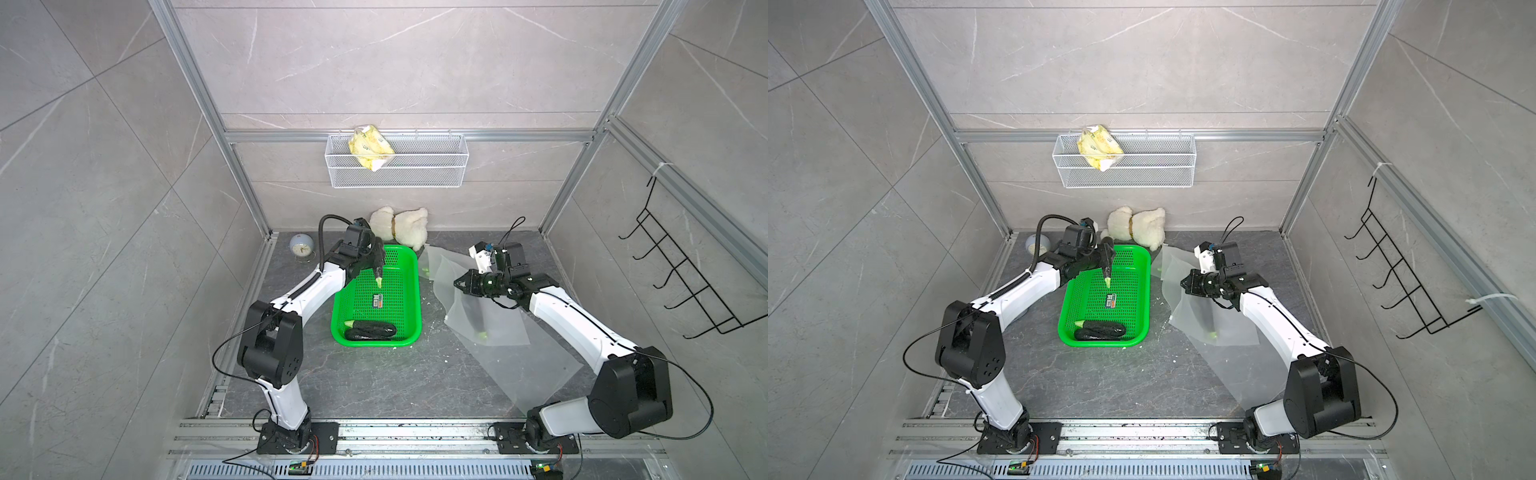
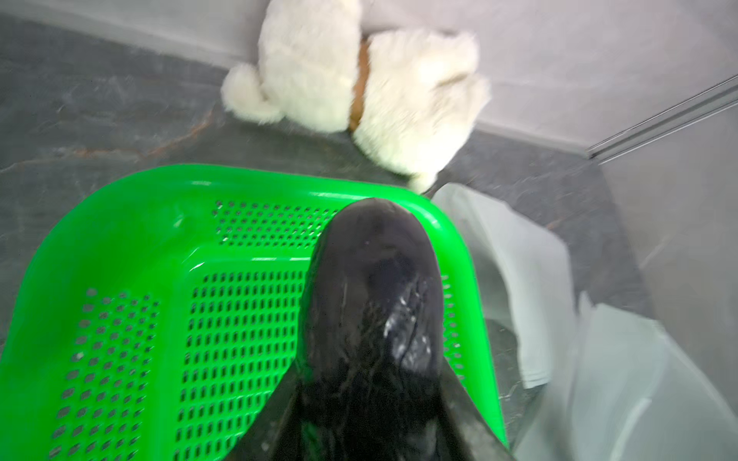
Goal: Place the eggplant in a zip-top bag and seal the zipper
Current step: Pick up the eggplant from the basket, then place the eggplant in the zipper food storage bag.
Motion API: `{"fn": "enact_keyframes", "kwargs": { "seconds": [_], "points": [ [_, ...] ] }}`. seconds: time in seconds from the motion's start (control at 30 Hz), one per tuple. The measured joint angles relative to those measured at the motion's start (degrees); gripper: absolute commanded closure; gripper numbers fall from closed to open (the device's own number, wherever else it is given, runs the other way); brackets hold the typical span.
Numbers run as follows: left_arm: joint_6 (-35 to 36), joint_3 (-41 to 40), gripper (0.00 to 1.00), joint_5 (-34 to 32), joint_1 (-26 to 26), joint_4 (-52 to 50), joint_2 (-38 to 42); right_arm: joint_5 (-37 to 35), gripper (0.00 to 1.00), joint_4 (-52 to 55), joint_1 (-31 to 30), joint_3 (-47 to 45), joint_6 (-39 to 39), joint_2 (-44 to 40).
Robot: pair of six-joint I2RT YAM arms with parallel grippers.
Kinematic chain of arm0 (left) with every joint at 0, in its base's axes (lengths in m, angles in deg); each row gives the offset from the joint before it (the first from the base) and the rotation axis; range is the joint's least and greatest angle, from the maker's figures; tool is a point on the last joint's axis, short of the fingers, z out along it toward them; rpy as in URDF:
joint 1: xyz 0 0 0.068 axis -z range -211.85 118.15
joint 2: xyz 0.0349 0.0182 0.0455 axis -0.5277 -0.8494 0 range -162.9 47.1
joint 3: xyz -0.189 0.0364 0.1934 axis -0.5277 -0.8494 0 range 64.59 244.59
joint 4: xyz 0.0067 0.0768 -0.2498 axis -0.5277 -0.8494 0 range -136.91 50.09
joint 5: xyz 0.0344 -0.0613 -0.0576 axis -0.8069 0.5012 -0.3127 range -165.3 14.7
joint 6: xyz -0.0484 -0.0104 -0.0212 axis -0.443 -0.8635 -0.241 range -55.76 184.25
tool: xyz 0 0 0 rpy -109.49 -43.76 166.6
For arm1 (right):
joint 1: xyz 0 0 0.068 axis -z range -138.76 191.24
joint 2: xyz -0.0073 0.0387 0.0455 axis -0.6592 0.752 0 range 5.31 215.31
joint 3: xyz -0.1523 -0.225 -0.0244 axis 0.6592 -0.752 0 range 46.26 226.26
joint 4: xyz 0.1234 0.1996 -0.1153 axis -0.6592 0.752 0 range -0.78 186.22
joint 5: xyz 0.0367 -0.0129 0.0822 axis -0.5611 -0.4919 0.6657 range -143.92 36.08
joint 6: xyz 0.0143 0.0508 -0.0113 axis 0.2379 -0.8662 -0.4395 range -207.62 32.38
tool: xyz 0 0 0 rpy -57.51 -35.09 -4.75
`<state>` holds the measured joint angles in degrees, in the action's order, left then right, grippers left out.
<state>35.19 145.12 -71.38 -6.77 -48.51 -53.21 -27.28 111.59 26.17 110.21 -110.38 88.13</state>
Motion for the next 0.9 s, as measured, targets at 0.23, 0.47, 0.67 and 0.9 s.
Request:
{"fn": "enact_keyframes", "kwargs": {
  "seconds": [0.23,0.47,0.67,0.9],
  "points": [
    [-3.6,0.2,0.64,3.5,7.0,7.7,-0.3,0.8,1.0,-0.4,0.0,0.0,-0.9,0.0],
    [-5.7,0.2,0.64,0.2,13.4,17.1,-2.1,2.0,1.0,-0.9,0.0,0.0,-1.9,0.0],
    [-5.8,1.5,0.64,-3.7,17.3,22.5,-6.2,2.4,1.0,-0.9,0.0,0.0,-1.9,0.0],
    [-9.1,1.5,0.64,-3.8,18.6,25.4,-9.8,2.3,1.0,-0.8,0.0,0.0,-1.9,-1.1]
  ]
}}
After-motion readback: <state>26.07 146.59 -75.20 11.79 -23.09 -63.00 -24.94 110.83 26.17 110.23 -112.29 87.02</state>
